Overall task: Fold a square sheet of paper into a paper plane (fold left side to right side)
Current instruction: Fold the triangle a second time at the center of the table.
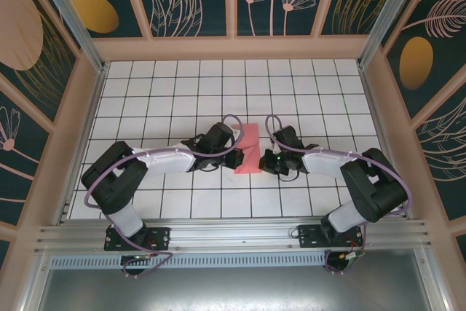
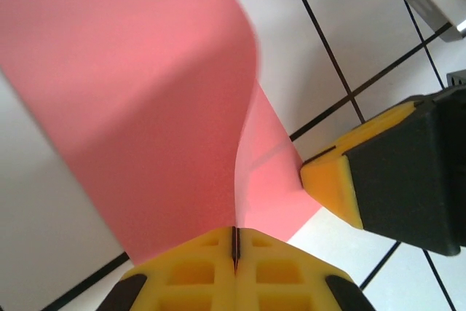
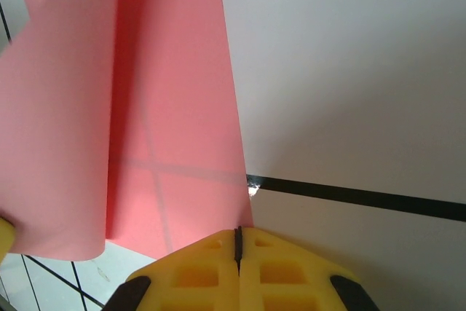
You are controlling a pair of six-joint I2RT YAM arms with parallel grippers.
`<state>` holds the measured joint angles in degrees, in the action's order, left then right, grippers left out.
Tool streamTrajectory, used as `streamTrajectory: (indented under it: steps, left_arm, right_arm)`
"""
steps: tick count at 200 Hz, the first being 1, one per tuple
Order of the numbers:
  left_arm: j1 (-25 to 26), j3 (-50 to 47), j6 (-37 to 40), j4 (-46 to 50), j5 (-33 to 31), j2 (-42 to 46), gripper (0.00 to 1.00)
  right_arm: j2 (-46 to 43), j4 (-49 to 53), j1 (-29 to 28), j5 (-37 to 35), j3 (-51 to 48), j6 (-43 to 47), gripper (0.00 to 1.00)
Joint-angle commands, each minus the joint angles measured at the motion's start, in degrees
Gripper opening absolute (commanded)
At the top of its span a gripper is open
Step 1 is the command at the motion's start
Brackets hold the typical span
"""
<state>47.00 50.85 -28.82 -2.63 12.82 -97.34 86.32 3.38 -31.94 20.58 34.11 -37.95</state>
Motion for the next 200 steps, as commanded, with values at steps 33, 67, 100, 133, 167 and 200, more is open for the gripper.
streamTrajectory:
  steps: [33,67,100,133,167,200]
  left_arm:
    - [-0.60,3.52,4.39,3.57,-4.25,-2.25,0.00]
    - [-0.74,4.53,5.86,5.45,-5.46,-3.72,0.00]
    - [-0.79,4.36,6.52,6.01,-6.02,-3.44,0.00]
    - [-0.85,4.46,7.21,6.51,-7.53,-3.45,0.01]
    - [-0.83,4.50,7.88,6.72,-8.09,-4.18,0.02]
    - [-0.90,6.22,8.38,6.59,-8.42,-4.62,0.02]
  right_arm:
    - [1.47,5.92,-0.40,-3.09,0.35,1.46,0.00]
    - [1.47,6.46,-0.40,-3.26,0.74,1.92,0.00]
    - [1.20,5.91,-0.40,-2.83,0.79,2.06,0.00]
    - [1.32,5.66,-0.49,-2.47,1.14,2.20,0.00]
    - [1.58,6.04,-0.49,-2.74,1.57,2.40,0.00]
    - [1.82,6.04,-0.63,-2.56,1.66,2.36,0.00]
